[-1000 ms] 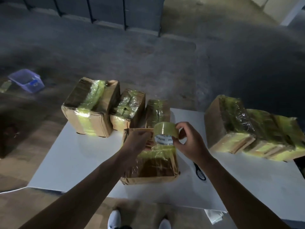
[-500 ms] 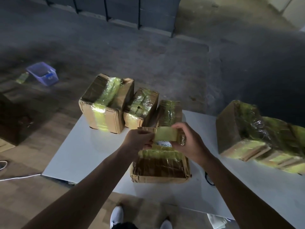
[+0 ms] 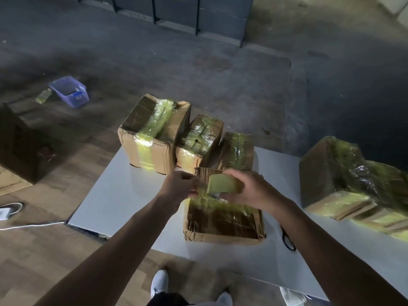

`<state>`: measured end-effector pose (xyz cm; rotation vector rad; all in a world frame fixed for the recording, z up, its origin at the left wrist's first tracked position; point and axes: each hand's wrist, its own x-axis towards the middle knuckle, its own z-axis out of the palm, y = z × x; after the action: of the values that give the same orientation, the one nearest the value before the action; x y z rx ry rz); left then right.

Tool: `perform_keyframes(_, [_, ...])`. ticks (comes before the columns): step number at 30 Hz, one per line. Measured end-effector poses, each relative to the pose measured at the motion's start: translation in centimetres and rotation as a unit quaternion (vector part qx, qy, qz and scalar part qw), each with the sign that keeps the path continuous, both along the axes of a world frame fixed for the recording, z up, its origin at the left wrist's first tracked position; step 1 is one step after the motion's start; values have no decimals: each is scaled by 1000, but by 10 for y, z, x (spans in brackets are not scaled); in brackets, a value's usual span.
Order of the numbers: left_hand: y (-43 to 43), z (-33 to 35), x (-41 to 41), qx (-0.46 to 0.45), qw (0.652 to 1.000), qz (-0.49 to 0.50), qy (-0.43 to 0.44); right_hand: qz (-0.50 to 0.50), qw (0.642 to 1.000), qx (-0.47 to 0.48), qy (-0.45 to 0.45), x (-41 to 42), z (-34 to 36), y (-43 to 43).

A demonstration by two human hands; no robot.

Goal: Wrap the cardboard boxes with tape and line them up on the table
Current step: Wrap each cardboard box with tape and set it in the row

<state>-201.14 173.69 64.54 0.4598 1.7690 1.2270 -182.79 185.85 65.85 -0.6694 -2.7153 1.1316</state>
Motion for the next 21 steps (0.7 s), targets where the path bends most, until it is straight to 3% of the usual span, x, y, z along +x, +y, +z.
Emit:
perform_keyframes(5, [-10,-3,-14,-2,1000,11,1,42,987,122,-93,-12,4,3])
perform_keyframes(9, [-16,-6,-22,12,989,33,-143,29,992,68,-101,-15,3,2])
perform_keyframes(13, [-24,-22,-23,-1,994,73,-83,14,995,-13,-102,-13,1,3])
perform_keyframes(21, [-28,-63,-22,-55,977,136,-152,31,978,159,-131,-34,4,-16])
